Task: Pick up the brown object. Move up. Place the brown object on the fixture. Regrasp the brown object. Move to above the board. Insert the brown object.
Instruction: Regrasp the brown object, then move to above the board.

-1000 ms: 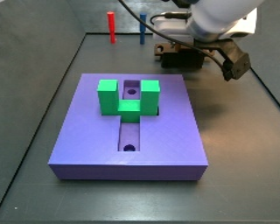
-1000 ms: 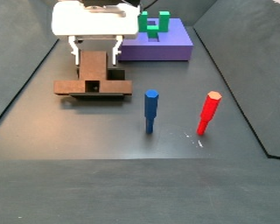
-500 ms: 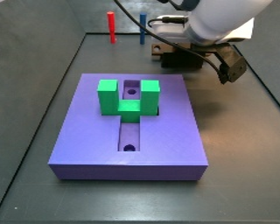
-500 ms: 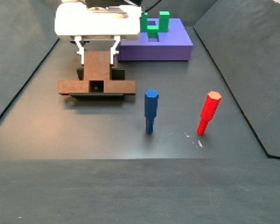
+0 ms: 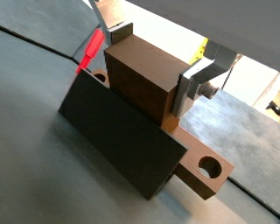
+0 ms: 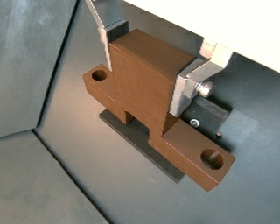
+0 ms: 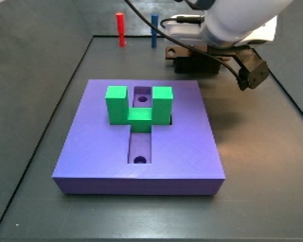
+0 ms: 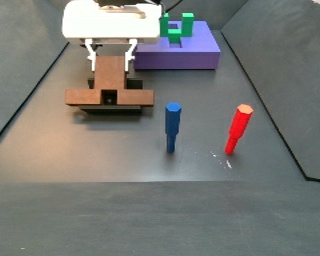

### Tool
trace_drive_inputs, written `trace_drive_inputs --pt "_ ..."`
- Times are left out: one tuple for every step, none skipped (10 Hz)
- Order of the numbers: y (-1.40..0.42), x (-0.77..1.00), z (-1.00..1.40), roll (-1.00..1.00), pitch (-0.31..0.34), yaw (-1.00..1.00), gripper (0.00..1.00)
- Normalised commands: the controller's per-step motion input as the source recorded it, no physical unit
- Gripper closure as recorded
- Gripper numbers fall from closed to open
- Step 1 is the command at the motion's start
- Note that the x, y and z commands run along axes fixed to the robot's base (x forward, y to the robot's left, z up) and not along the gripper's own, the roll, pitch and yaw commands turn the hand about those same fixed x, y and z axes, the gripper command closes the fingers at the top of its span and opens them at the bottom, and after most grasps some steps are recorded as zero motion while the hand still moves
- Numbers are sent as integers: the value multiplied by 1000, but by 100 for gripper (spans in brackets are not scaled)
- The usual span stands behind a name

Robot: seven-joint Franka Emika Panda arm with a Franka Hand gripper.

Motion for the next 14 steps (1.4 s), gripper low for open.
trace_drive_inputs --pt "0 0 0 0 0 0 100" --pt "0 0 0 0 0 0 100" --pt "0 0 0 0 0 0 100" --pt "0 0 0 0 0 0 100" --pt "0 0 0 0 0 0 100" --pt "0 0 0 0 0 0 100" --pt "0 0 0 0 0 0 100" --pt "0 0 0 0 0 0 100" --pt "0 0 0 0 0 0 100" --pt "0 0 0 0 0 0 100" --pt "0 0 1400 0 0 0 100" --pt "17 15 1400 -52 -8 41 100" --pt "29 -6 1400 -132 -9 24 100" --pt "25 -4 1400 -61 -19 17 100"
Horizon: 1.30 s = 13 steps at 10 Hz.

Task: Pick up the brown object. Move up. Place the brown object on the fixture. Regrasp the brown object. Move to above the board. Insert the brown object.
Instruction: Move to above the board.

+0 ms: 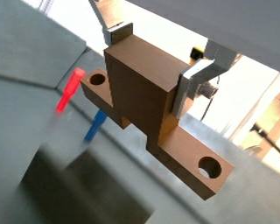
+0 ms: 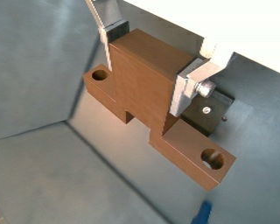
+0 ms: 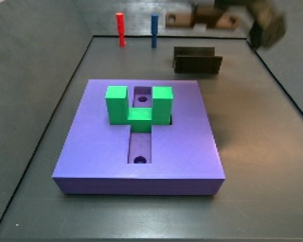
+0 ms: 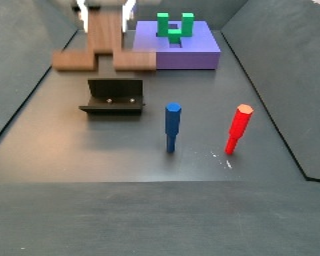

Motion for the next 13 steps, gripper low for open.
trace_drive_inputs --pt "15 3 1400 -32 2 9 100" --pt "11 7 1400 -12 12 -4 100" --pt "13 15 1400 -12 21 -4 100" --pt "-5 16 715 -15 44 -7 100" --pt "-3 23 448 -6 53 -2 100" --pt "-1400 -938 285 -1000 104 9 100" --pt "-1400 -955 269 -1000 98 10 100" --pt "-1400 -1014 282 -1000 79 20 100" --pt "-1400 -1030 257 -1000 80 30 100" --pt "-1400 -1018 255 -1000 75 36 100" --pt "-1400 -1057 238 -1000 68 46 100" --pt "-738 -576 124 -1000 62 49 100" --pt "-213 -212 24 -1000 48 55 100"
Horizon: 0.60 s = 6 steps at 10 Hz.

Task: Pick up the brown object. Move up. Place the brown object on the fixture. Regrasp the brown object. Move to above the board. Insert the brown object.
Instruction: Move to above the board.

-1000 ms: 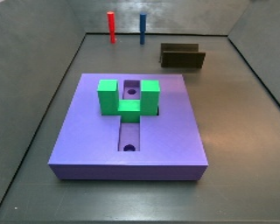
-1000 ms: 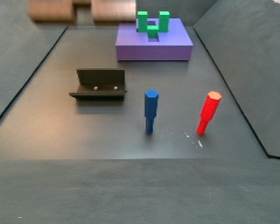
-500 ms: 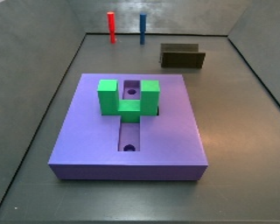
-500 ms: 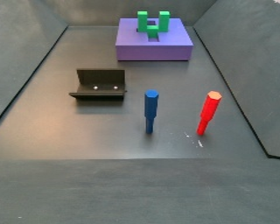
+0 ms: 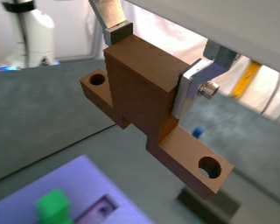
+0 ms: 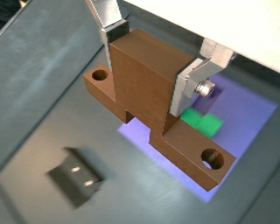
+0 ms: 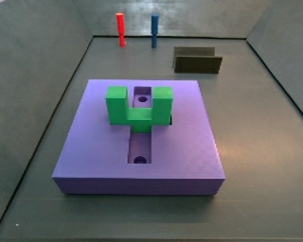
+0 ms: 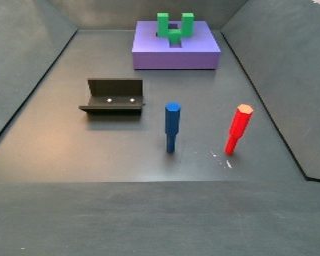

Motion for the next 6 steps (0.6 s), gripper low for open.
trace_drive_inputs --pt "-83 -92 10 -1000 49 45 100" --pt "-61 -95 23 -1000 25 47 100" --pt "-33 -89 5 -979 6 44 100" --pt "17 -64 1 -677 -16 21 100" --pt "22 -50 2 -446 -30 9 100" --pt "10 -34 -5 -268 -31 4 100"
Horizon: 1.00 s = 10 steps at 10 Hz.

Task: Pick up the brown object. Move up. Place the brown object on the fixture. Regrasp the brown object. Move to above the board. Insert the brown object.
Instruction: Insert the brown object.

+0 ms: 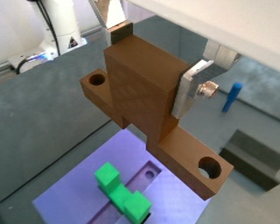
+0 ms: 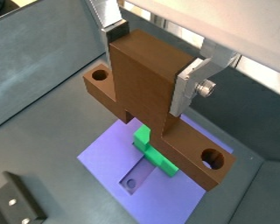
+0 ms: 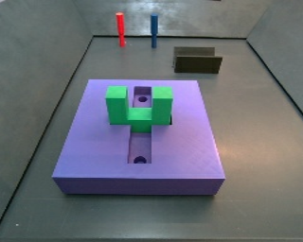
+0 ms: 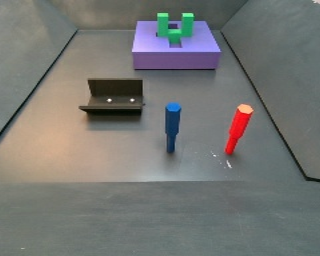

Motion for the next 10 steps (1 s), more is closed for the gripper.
trace_drive_inputs --pt "0 -57 -43 -243 -60 -271 100" --pt "0 -103 -134 -229 -64 -449 100" --pt "-51 -89 -203 -164 -19 -789 100" --pt "-63 -46 -166 -160 -9 -831 100" --pt "-40 0 -74 -184 -14 -806 100" --pt "0 46 -49 -221 -1 -649 100" --pt "0 0 0 -226 0 -663 100" --pt "0 0 0 -176 0 -660 100" --pt "6 0 0 -190 0 -703 100" --pt "0 0 -26 -253 0 -777 100"
